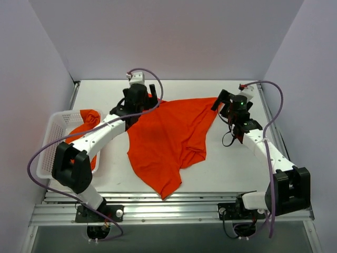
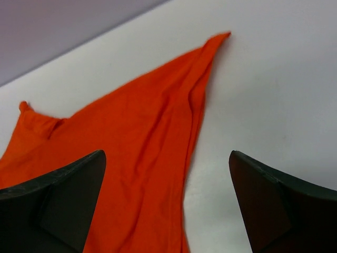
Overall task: Fold and stack the t-shirts
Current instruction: Flatten the tshirt out
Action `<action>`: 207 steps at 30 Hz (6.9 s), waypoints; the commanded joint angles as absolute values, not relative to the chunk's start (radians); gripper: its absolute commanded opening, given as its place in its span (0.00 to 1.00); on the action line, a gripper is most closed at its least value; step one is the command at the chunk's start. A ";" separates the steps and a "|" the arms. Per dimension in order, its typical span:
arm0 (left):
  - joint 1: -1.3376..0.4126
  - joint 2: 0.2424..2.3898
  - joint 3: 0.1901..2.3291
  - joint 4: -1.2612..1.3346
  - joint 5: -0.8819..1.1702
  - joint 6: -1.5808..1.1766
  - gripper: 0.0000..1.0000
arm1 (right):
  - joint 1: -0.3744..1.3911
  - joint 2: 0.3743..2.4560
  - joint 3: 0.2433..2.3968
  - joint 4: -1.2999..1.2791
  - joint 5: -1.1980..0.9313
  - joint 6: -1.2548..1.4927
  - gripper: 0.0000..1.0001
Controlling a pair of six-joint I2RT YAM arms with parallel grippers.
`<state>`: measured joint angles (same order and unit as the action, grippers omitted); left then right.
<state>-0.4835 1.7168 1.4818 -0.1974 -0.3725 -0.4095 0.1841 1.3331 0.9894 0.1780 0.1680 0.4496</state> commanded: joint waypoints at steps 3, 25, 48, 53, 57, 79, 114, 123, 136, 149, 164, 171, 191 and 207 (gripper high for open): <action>-0.560 1.562 1.070 -0.014 -0.353 -0.580 0.94 | 0.239 1.250 0.781 0.172 0.153 0.589 0.96; -0.563 1.749 1.015 0.132 -0.256 -0.634 0.96 | 0.377 1.446 0.574 0.388 0.113 0.686 0.68; -0.561 1.784 0.994 0.150 -0.262 -0.632 0.97 | 0.400 1.485 0.581 0.364 0.175 0.675 0.15; -0.563 1.786 0.992 0.149 -0.265 -0.627 0.97 | 0.400 1.433 0.597 0.293 0.210 0.673 0.11; -0.563 1.787 0.994 0.150 -0.264 -0.624 0.97 | 0.400 1.379 0.606 0.239 0.247 0.666 0.09; -0.563 1.821 0.979 0.183 -0.253 -0.629 0.97 | 0.482 1.446 0.614 0.285 0.235 0.703 0.29; -0.560 1.845 0.968 0.216 -0.236 -0.632 0.97 | 0.615 1.288 0.531 0.129 0.368 0.816 0.38; -0.560 1.839 0.962 0.209 -0.242 -0.626 0.97 | 0.635 1.351 0.526 0.173 0.374 0.822 0.36; -0.558 1.845 0.953 0.216 -0.245 -0.623 0.97 | 0.635 1.384 0.532 0.183 0.393 0.815 0.23; -0.552 1.847 0.937 0.232 -0.238 -0.624 0.97 | 0.637 1.283 0.580 0.058 0.440 0.805 0.00; -0.525 1.821 0.928 0.253 -0.187 -0.617 0.97 | 0.601 0.994 0.660 -0.356 0.750 0.969 0.00; -0.439 1.767 0.868 0.304 -0.109 -0.621 0.97 | 0.578 0.970 0.646 -0.514 0.796 1.225 0.00; -0.293 1.632 0.828 0.289 0.037 -0.612 0.95 | 0.423 0.856 0.676 -0.888 0.795 1.583 0.89; -0.307 1.442 1.060 -0.054 -0.034 -0.566 0.94 | 0.416 1.403 1.052 0.023 0.445 0.617 0.37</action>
